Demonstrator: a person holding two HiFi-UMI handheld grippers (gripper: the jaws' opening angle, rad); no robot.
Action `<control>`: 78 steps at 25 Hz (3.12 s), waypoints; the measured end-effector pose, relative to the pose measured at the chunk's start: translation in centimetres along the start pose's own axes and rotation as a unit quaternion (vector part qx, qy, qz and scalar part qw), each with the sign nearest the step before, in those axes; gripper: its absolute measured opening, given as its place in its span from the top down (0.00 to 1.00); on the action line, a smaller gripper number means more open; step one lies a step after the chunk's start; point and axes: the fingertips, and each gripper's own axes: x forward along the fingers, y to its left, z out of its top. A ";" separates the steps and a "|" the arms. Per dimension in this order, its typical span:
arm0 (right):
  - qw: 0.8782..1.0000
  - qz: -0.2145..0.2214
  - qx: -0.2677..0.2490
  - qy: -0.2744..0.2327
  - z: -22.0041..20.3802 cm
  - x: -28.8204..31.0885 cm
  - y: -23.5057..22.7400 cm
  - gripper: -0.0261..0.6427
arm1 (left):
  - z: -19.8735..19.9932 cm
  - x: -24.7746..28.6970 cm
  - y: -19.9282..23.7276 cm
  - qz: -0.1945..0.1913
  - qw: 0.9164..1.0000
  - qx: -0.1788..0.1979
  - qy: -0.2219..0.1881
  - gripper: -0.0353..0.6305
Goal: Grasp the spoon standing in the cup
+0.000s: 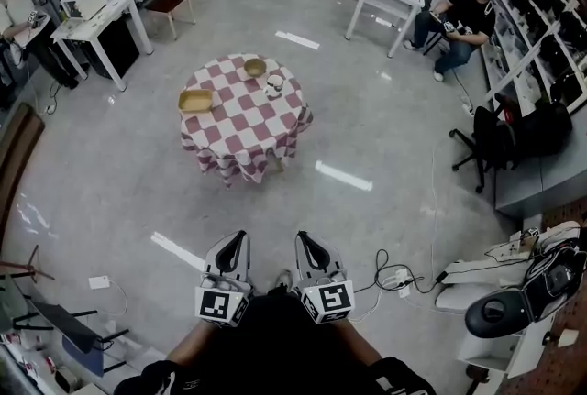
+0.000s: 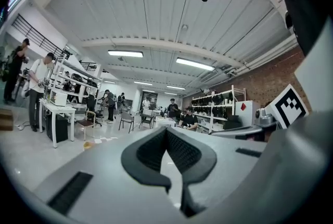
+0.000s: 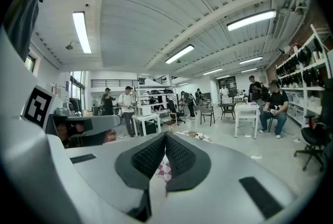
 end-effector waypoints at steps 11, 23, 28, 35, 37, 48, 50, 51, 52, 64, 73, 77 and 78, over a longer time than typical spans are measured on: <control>0.999 0.036 -0.011 0.000 -0.4 0.4 -3.0 0.92 | 0.1 1.3 -2.1 0.037 0.999 -0.004 -0.012 0.94; 0.998 0.051 -0.018 0.029 -0.9 9.9 -5.7 0.92 | -0.7 9.1 3.7 0.052 0.999 -0.014 0.007 0.94; 0.997 0.050 -0.038 0.041 0.6 17.3 -6.9 0.92 | 1.3 15.6 8.4 0.034 0.999 -0.014 -0.013 0.94; 0.996 0.040 -0.050 0.057 2.5 28.7 -8.8 0.92 | 4.5 23.5 15.8 0.010 1.000 -0.009 -0.024 0.94; 0.996 0.035 -0.051 0.062 2.8 31.6 -9.3 0.92 | 5.1 25.0 17.8 0.004 1.000 -0.014 -0.022 0.94; 0.991 0.013 -0.090 0.100 3.0 41.8 -12.3 0.92 | 3.3 30.4 23.0 -0.020 0.999 -0.039 0.022 0.94; 0.990 0.011 -0.091 0.108 2.7 43.4 -13.1 0.92 | 3.3 31.4 23.7 -0.022 0.999 -0.041 0.024 0.94; 0.989 0.011 -0.090 0.113 2.5 44.1 -13.6 0.92 | 3.3 31.9 24.1 -0.021 0.999 -0.042 0.025 0.94; 0.989 0.010 -0.090 0.118 2.3 44.9 -14.0 0.92 | 3.3 32.4 24.6 -0.019 0.999 -0.043 0.026 0.94; 0.970 0.030 -0.134 0.203 -2.7 53.4 -20.3 0.92 | 2.7 40.7 27.5 0.003 0.998 -0.051 0.047 0.94; 0.909 0.065 -0.223 0.345 -11.2 60.3 -24.8 0.84 | 1.7 48.5 30.8 0.029 0.995 -0.068 0.072 0.94; 0.884 0.081 -0.262 0.379 -14.1 62.3 -26.1 0.78 | 0.9 50.5 32.2 0.047 0.992 -0.076 0.086 0.94; 0.879 0.084 -0.269 0.384 -14.7 62.7 -26.4 0.77 | 0.8 51.0 32.5 0.050 0.992 -0.077 0.088 0.94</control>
